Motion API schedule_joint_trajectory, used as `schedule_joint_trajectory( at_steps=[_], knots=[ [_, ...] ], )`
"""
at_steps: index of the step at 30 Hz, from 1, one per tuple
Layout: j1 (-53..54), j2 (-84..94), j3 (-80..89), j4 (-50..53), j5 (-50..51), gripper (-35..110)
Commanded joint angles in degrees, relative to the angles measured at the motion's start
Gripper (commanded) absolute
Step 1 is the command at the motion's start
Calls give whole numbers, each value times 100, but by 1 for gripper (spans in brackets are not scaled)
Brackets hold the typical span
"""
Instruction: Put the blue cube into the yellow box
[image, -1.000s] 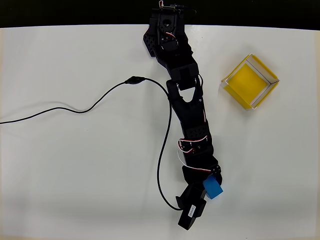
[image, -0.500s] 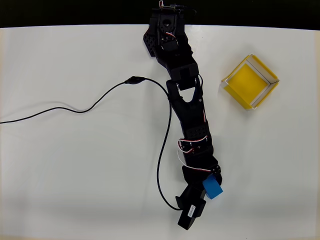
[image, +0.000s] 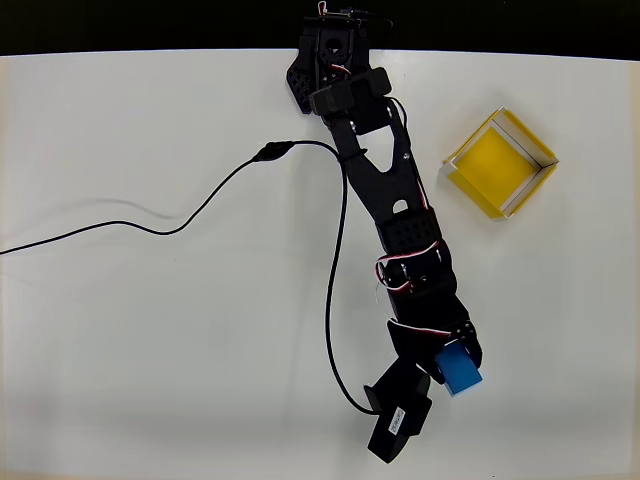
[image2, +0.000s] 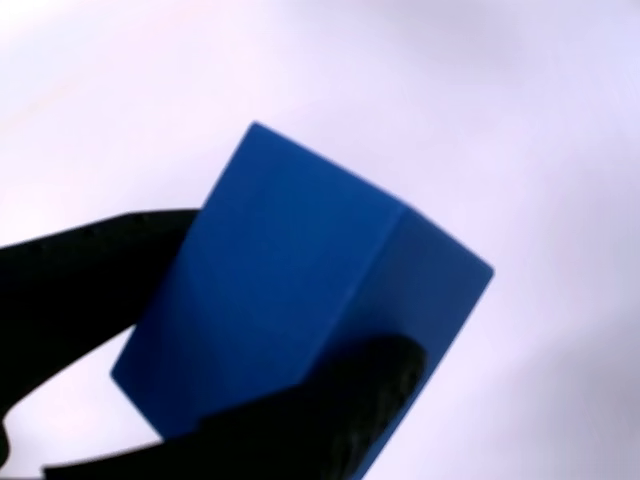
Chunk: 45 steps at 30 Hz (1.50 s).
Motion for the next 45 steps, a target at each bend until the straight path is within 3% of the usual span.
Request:
schedule_joint_trajectory(
  at_steps=[1,12,26,45],
  knots=[
    [-352,1767,-26,439,237,17],
    [-1705,2733,185,2435,1283,17],
    [-3955,3146,519,4184,2470,17],
    [-4245,2795,1802,4025,2637,17]
  ],
)
